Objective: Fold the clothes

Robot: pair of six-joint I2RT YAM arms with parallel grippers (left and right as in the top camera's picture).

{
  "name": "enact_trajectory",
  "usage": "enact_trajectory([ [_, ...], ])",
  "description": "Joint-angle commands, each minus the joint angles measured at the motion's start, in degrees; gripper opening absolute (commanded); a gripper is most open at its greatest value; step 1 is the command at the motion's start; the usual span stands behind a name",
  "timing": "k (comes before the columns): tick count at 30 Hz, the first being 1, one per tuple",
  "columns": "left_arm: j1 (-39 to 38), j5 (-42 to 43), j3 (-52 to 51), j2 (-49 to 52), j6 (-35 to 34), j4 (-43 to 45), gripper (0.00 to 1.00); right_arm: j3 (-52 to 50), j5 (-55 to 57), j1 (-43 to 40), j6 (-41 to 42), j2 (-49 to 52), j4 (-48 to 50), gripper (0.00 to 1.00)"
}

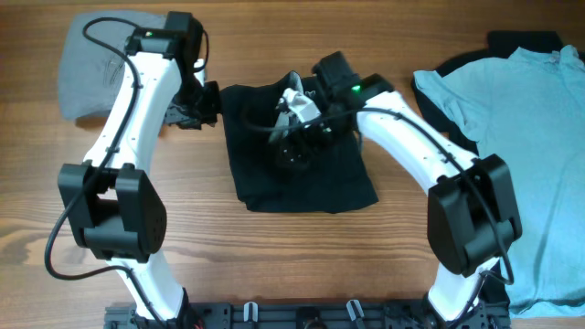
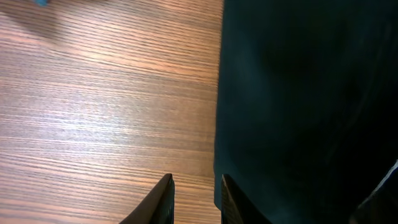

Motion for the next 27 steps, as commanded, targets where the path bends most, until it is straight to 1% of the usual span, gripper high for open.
enact_trajectory([
  [1, 0.0, 2.3, -0.4, 0.5, 0.9, 1.8, 0.24, 0.8, 20.1, 1.4, 13.4, -0.6, 1.0, 0.61],
  [2, -0.3, 3.1, -0.4, 0.5, 0.9, 2.6, 0.24, 0.8, 21.1, 1.2, 14.5, -0.6, 0.6, 0.14],
  [3, -0.7, 4.0, -0.4, 0.5, 0.9, 3.7, 0.24, 0.8, 22.7, 0.8, 17.4, -0.6, -0.4, 0.04],
  [4, -1.3, 5.0, -0.4, 0.5, 0.9, 4.4, 0.25, 0.8, 27.1, -0.3, 24.3, -0.7, -3.5, 0.04],
  [7, -2.7, 6.1, -1.0, 0.5, 0.9, 5.9, 0.28, 0.8, 35.7, -3.5, 37.4, -0.7, -13.3, 0.04],
  [8, -3.5, 6.1, -1.4, 0.5, 0.9, 6.4, 0.29, 0.8, 37.3, -5.2, 40.8, -0.7, -16.6, 0.12],
  [9, -4.5, 6.1, -2.3, 0.5, 0.9, 7.2, 0.29, 0.8, 36.9, -6.8, 40.8, -0.7, -17.9, 0.57],
  [10, -5.7, 6.1, -3.5, 0.5, 0.9, 8.3, 0.29, 0.8, 35.3, -8.5, 39.8, -0.7, -18.2, 0.73],
  [11, -6.9, 6.1, -5.0, 0.5, 0.9, 9.5, 0.30, 0.8, 32.5, -10.0, 36.9, -0.7, -17.4, 0.75],
  [14, -9.2, 6.1, -9.2, 0.5, 0.2, 12.5, 0.31, 1.4, 28.0, -13.0, 30.9, -1.3, -15.6, 0.73],
  [15, -9.9, 6.1, -11.1, 0.5, -0.5, 13.6, 0.31, 1.6, 25.0, -14.4, 25.5, -2.7, -14.1, 0.73],
  [16, -10.4, 6.1, -12.6, 0.5, -1.2, 14.5, 0.30, 1.6, 19.6, -15.1, 16.7, -4.1, -12.2, 0.72],
  [17, -10.6, 6.2, -14.2, 0.5, -1.5, 15.6, 0.30, 1.6, 15.0, -15.2, 9.5, -5.2, -11.4, 0.69],
  [18, -10.6, 6.3, -15.5, 0.5, -1.7, 16.5, 0.30, 1.6, 11.2, -15.1, 3.8, -6.3, -10.8, 0.68],
  [20, -10.6, 7.5, -18.2, 0.5, -1.7, 19.4, 0.29, 1.6, 8.6, -14.0, 1.7, -6.8, -8.1, 0.67],
  [21, -10.6, 7.6, -18.8, 0.5, -1.7, 20.2, 0.28, 1.2, 8.6, -13.2, 0.1, -6.4, -6.7, 0.61],
  [23, -10.6, 7.6, -19.8, 0.5, -1.7, 21.4, 0.26, -0.4, 8.7, -10.8, -1.8, -5.6, -4.8, 0.59],
  [24, -10.6, 7.6, -19.8, 0.5, -1.7, 21.7, 0.26, -1.3, 10.3, -9.5, -1.6, -5.0, -4.0, 0.61],
  [25, -10.6, 7.6, -19.8, 0.5, -2.2, 21.9, 0.27, -1.9, 12.3, -8.3, -1.4, -4.2, -3.0, 0.67],
  [26, -10.5, 7.6, -19.8, 0.5, -2.8, 21.9, 0.28, -2.2, 15.8, -7.5, 0.7, -3.2, -1.7, 0.67],
  [27, -10.5, 7.6, -19.8, 0.5, -3.0, 21.9, 0.28, -2.4, 20.8, -7.1, 4.6, -2.3, -0.5, 0.49],
])
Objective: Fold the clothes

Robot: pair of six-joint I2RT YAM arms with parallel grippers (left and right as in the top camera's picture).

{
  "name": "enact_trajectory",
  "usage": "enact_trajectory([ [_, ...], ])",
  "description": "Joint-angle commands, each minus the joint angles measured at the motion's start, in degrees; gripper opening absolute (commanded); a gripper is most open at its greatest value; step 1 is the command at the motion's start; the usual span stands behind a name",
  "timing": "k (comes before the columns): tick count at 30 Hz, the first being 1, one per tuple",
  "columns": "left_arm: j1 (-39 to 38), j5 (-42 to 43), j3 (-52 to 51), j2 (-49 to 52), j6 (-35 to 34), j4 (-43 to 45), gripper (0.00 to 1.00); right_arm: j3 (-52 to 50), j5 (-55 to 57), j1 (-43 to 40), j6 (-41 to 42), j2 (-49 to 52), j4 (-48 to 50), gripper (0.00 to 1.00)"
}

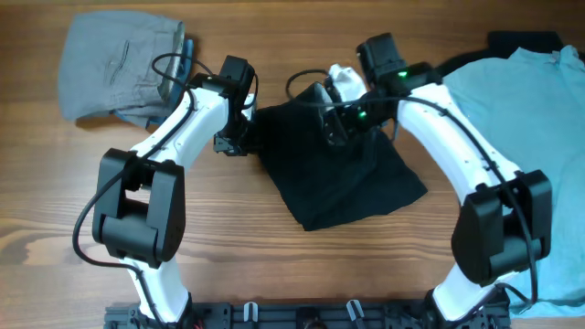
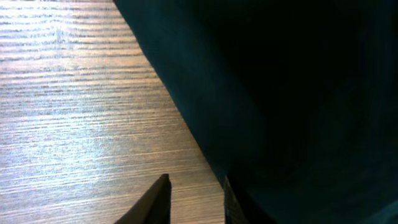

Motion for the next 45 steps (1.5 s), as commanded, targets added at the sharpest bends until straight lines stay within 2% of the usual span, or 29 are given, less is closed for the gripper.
enact_trajectory([
  [1, 0.2, 0.9, -0.2, 0.4, -1.4, 0.2, 0.29, -1.5, 13.6, 1.7, 8.0, 4.0, 3.1, 0.27],
  [2, 0.2, 0.9, -0.2, 0.4, -1.4, 0.2, 0.29, -1.5, 15.2, 1.6, 9.9, 4.5, 3.8, 0.19],
  [3, 0.2, 0.9, -0.2, 0.4, -1.4, 0.2, 0.29, -1.5, 14.0, 1.6, 9.2, 4.8, 4.5, 0.18],
  [4, 0.2, 0.9, -0.2, 0.4, -1.4, 0.2, 0.30, -1.5, 8.8, 1.6, 4.1, 4.8, 4.9, 0.26],
  [6, 0.2, 0.9, -0.2, 0.4, -1.4, 0.2, 0.32, -1.5, 3.0, 1.9, 0.1, 4.9, 4.1, 0.38],
  [10, 0.2, 0.9, -0.2, 0.4, -1.4, 0.2, 0.34, -2.3, 0.5, 2.3, -0.5, 4.9, 3.2, 0.39],
  [11, 0.2, 0.9, -0.2, 0.4, -1.4, 0.2, 0.34, -2.4, -0.2, 2.3, -1.7, 4.9, 2.9, 0.44],
  [12, 0.2, 0.9, -0.2, 0.4, -1.4, 0.2, 0.35, -2.4, -0.7, 2.3, -3.4, 4.9, 2.6, 0.49],
  [15, 0.2, 0.9, -0.2, 0.4, -1.4, 0.2, 0.38, -2.4, -7.6, 2.3, -12.9, 4.9, 1.2, 0.50],
  [17, 0.2, 0.9, -0.2, 0.4, -1.4, 0.2, 0.39, -2.4, -11.7, 2.3, -15.9, 4.9, -0.7, 0.52],
  [20, 0.2, 0.9, -0.2, 0.4, -1.4, 0.2, 0.39, -2.3, -4.2, 2.2, -9.8, 4.9, -0.6, 0.56],
  [22, 0.2, 0.9, -0.2, 0.4, -1.4, 0.2, 0.40, -2.3, -0.3, 2.2, -3.5, 4.9, 1.1, 0.51],
  [23, 0.2, 0.9, -0.2, 0.4, -1.4, 0.2, 0.40, -2.4, 4.5, 2.2, 3.5, 4.9, 2.9, 0.43],
  [24, 0.2, 0.9, -0.2, 0.4, -1.4, 0.2, 0.41, -2.4, 9.0, 2.2, 8.4, 4.9, 4.5, 0.19],
  [25, 0.2, 0.9, -0.2, 0.4, -1.4, 0.2, 0.43, -2.4, 13.0, 2.1, 12.2, 4.9, 5.7, 0.04],
  [26, 0.2, 0.9, -0.2, 0.4, -1.4, 0.2, 0.50, -2.3, 17.4, 1.6, 16.5, 4.9, 7.0, 0.04],
  [27, 0.2, 0.9, -0.2, 0.4, -1.4, 0.1, 0.61, -2.2, 18.8, 1.0, 17.1, 4.7, 7.6, 0.04],
  [30, 0.2, 0.9, -0.2, 0.4, -1.4, -0.5, 0.80, 0.6, 23.1, -3.7, 22.2, 3.6, 7.5, 0.04],
  [34, 0.2, 0.9, -0.2, 0.4, -1.4, -0.4, 0.87, 1.3, 21.0, -8.8, 26.2, 2.6, 7.9, 0.04],
  [40, 0.2, 0.9, -0.2, 0.4, -1.4, 0.0, 0.99, 0.9, 20.1, -11.1, 29.4, 5.1, 4.0, 0.04],
  [45, 0.2, 1.0, -0.2, 0.4, -1.4, -0.1, 1.00, 0.8, 23.9, -11.1, 42.6, 10.6, -2.6, 0.04],
])
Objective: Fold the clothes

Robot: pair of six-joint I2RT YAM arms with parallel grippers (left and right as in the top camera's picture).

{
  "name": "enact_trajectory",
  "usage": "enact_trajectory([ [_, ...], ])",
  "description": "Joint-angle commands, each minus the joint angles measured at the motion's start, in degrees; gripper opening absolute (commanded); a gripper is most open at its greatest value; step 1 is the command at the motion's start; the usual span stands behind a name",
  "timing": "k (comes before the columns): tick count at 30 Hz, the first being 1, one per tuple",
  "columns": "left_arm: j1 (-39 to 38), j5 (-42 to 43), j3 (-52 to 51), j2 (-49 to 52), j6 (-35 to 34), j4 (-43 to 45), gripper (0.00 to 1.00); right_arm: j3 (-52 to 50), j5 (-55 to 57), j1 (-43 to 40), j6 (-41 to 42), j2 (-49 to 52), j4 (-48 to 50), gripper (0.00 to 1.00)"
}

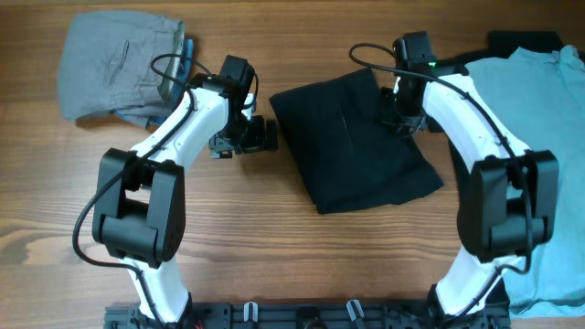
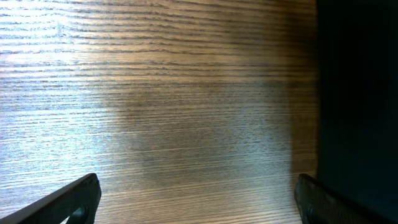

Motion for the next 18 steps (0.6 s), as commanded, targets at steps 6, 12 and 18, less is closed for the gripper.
enact_trajectory([
  [6, 0.2, 0.7, -0.2, 0.4, 0.1, -1.7, 1.00, 0.7, 4.8, -2.0, 7.5, 10.1, -1.8, 0.09],
  [12, 0.2, 12.9, 1.4, 0.1, 2.4, -4.1, 0.96, 3.7, -12.8, -7.6, -17.7, -4.9, -3.0, 0.28],
  [18, 0.2, 27.1, 6.2, 0.0, 4.9, 0.3, 0.57, 1.2, -19.0, -5.4, -11.4, -8.8, -7.0, 0.17],
])
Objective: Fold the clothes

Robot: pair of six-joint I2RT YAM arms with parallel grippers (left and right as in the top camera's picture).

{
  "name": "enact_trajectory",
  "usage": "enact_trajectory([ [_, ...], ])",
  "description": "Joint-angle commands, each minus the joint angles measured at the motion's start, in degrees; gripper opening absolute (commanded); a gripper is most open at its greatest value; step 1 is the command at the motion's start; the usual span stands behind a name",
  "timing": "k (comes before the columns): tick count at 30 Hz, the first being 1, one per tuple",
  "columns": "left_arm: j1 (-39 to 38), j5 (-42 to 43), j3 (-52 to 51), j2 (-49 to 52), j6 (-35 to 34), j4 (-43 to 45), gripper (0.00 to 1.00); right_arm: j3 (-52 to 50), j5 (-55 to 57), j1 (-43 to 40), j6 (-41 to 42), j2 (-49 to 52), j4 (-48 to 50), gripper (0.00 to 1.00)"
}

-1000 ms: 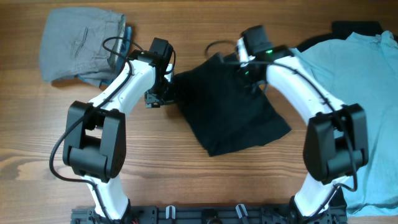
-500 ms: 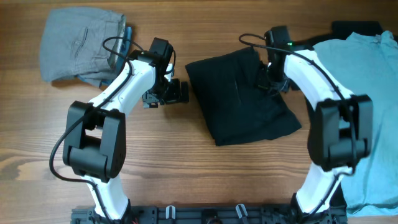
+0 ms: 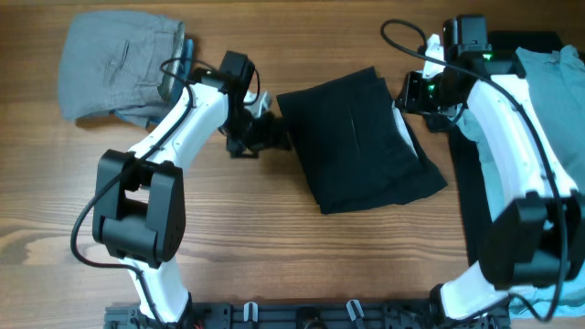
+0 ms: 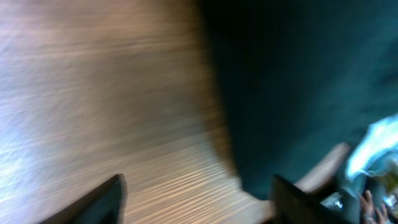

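Note:
The folded black garment lies right of the table's middle, and shows as a dark blurred mass in the left wrist view. My left gripper sits at its left edge, low over the wood, open with fingers spread wide and nothing between them. My right gripper hovers by the garment's upper right corner, next to the light blue shirt. Whether its fingers are open or shut does not show. A pale strip of cloth lies along the black garment's right edge.
A folded grey garment rests at the back left with a small blue thing beside it. The light blue shirt lies spread over a dark garment at the right edge. Bare wooden table fills the front.
My left gripper, still open, has gone from a short way left of the black garment to its left edge and turned. My right gripper has shifted right, off the garment's corner towards the blue shirt.
At first the black garment lay mid-table, my left gripper shut at its left edge and my right on its middle. Then it sat farther right and skewed, both grippers at its top. Later it lay flat farther right, left gripper open, apart from it.

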Motion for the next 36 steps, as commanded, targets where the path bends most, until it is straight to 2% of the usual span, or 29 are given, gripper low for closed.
enact_trajectory([
  [1, 0.1, 9.5, 2.5, 0.0, 1.6, 4.7, 0.42, -5.0, -2.2, 1.1, 6.8, 2.4, -1.7, 0.10],
  [3, -0.1, 9.8, 2.5, 0.0, 1.6, 8.3, 0.29, -9.8, 2.6, 1.0, 12.3, 3.7, -0.8, 0.06],
  [5, -0.8, 9.8, 2.5, 0.0, 1.6, 11.4, 0.25, -15.8, 8.3, 0.4, 16.9, 5.0, 2.9, 0.04],
  [6, -1.4, 9.6, 2.5, 0.1, 1.6, 13.0, 0.25, -19.5, 9.5, -0.5, 19.0, 5.7, 6.2, 0.04],
  [8, -2.4, 7.6, 2.5, 0.1, 1.6, 13.7, 0.42, -25.0, 9.4, -2.4, 22.6, 6.7, 11.2, 0.04],
  [10, -3.7, 4.9, 2.5, 0.2, 1.6, 13.3, 0.47, -28.7, 8.9, -3.8, 24.2, 7.7, 15.0, 0.05],
  [11, -4.4, 4.4, 2.4, 0.2, 1.6, 13.2, 0.47, -29.6, 7.3, -4.0, 23.3, 8.0, 16.5, 0.05],
  [13, -5.7, 4.4, 1.9, 0.2, 1.4, 13.0, 0.47, -28.7, 2.6, -4.0, 15.0, 7.5, 17.2, 0.04],
  [15, -6.9, 4.4, 1.9, 0.2, 1.3, 11.5, 0.44, -27.0, 1.8, -4.0, 13.0, 5.4, 15.4, 0.04],
  [16, -7.7, 4.4, 1.9, 0.2, 0.9, 10.6, 0.41, -25.7, 1.7, -4.2, 12.3, 3.4, 14.1, 0.04],
  [19, -9.9, 4.4, 1.7, 0.2, -2.3, 8.6, 0.21, -23.3, 1.8, -4.2, 11.5, -4.5, 12.8, 0.05],
  [21, -12.0, 3.0, 1.6, 0.2, -4.3, 9.2, 0.17, -22.5, 1.7, -4.2, 11.6, -9.7, 14.1, 0.05],
  [23, -14.2, 0.2, 1.6, 1.0, -8.0, 10.3, 0.15, -22.4, 1.7, -4.2, 11.9, -14.1, 16.2, 0.07],
  [25, -16.3, -1.7, 1.6, 3.6, -15.7, 10.9, 0.15, -22.4, 1.8, -4.2, 13.4, -18.5, 17.7, 0.10],
  [29, -17.5, -1.6, 1.6, 11.6, -24.9, 7.8, 0.07, -22.4, 1.7, -4.2, 13.4, -20.7, 18.2, 0.12],
  [33, -15.0, -4.9, 1.7, 14.6, -21.9, 2.2, 0.08, -22.4, 1.7, -4.2, 13.1, -20.7, 18.0, 0.15],
  [34, -12.8, -8.4, 2.0, 14.1, -18.5, 0.0, 0.08, -22.4, 1.4, -4.2, 12.4, -20.7, 18.0, 0.16],
  [36, -8.5, -16.2, 4.5, 13.5, -14.5, -4.2, 0.13, -22.4, -2.6, -4.1, 6.1, -20.3, 18.2, 0.16],
])
